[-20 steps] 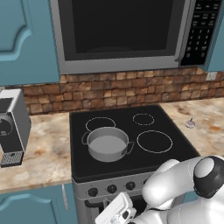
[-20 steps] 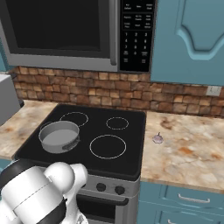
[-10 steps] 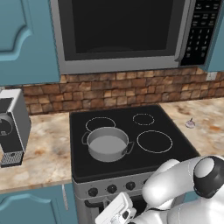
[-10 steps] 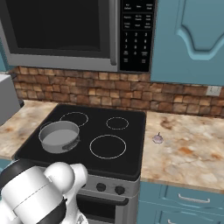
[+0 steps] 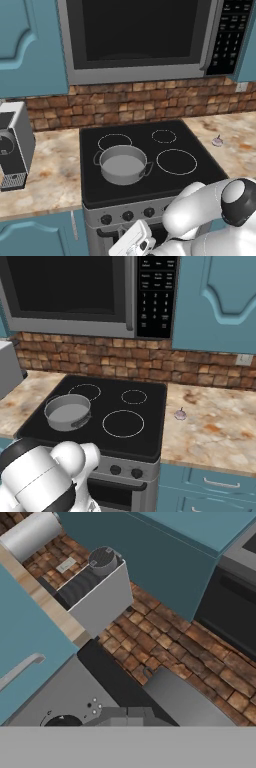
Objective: Turn on the burner for the pot on the stove. Wait thirty seconds for the pot to heat up. Then add the garlic to the pot.
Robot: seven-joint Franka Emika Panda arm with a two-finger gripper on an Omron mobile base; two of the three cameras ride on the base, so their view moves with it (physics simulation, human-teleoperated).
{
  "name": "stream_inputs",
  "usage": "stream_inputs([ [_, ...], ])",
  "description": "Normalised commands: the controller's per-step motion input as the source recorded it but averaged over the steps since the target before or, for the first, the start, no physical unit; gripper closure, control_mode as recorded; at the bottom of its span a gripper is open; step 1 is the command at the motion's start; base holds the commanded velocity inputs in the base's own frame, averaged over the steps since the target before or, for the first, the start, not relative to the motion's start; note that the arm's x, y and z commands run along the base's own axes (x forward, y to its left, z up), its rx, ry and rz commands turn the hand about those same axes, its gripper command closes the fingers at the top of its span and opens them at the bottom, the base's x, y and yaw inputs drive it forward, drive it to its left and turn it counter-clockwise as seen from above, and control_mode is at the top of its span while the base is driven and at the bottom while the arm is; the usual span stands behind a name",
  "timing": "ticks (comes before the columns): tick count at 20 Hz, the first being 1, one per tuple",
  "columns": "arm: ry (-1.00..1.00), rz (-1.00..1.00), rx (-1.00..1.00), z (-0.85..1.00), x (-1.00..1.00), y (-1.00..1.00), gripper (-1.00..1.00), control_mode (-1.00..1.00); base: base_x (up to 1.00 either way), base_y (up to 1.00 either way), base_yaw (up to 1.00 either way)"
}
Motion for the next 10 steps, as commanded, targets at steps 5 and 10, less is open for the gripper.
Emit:
stream_inputs([
  [5, 0.0, 0.0, 0.0, 0.0, 0.0, 0.0, 1.0, -1.0, 0.0, 0.0, 0.0],
  [10, 0.0, 0.0, 0.0, 0.0, 0.0, 0.0, 1.0, -1.0, 0.0, 0.0, 0.0],
])
